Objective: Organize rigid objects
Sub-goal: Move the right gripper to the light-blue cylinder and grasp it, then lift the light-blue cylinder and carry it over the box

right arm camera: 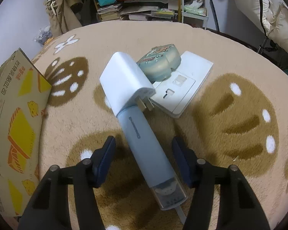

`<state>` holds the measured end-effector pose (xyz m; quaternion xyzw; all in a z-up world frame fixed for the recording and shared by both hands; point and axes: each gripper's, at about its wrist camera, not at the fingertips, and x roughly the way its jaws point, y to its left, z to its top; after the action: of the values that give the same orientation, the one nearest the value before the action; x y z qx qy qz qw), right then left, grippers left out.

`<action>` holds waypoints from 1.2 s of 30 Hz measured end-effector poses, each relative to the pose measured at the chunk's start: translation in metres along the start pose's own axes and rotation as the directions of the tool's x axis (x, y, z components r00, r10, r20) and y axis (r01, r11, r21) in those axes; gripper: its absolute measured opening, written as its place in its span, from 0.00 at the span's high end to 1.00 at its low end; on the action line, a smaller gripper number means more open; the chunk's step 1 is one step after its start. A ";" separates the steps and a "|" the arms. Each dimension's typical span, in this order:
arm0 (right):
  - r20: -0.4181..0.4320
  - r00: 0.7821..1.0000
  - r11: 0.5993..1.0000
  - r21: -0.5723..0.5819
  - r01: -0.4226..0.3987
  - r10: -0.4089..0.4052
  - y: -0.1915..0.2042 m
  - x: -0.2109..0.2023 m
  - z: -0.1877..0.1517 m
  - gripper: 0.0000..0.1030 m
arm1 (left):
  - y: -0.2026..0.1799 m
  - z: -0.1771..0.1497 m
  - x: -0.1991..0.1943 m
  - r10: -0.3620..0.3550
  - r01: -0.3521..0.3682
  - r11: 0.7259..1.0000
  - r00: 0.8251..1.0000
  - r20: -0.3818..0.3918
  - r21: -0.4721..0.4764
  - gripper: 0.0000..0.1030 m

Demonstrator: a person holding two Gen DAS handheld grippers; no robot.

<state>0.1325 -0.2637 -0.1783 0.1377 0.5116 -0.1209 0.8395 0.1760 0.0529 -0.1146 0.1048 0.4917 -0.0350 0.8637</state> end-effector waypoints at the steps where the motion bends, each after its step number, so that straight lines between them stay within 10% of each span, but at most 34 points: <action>1: -0.001 1.000 1.000 0.002 -0.002 0.002 0.000 0.000 0.000 0.38 | 0.000 0.000 0.000 -0.001 0.001 1.000 1.000 0.000 -0.001 0.88; 10: -0.003 1.000 1.000 0.000 0.016 -0.016 0.004 -0.001 0.000 0.57 | 0.000 0.000 0.000 -0.001 0.001 1.000 1.000 0.000 -0.001 0.88; 36: 0.023 1.000 1.000 0.008 -0.009 0.009 0.022 -0.016 -0.010 0.71 | 0.000 0.000 0.000 0.002 -0.003 1.000 1.000 0.003 0.004 0.88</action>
<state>0.1249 -0.2383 -0.1660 0.1420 0.5007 -0.1207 0.8453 0.1761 0.0532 -0.1147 0.1069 0.4903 -0.0349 0.8643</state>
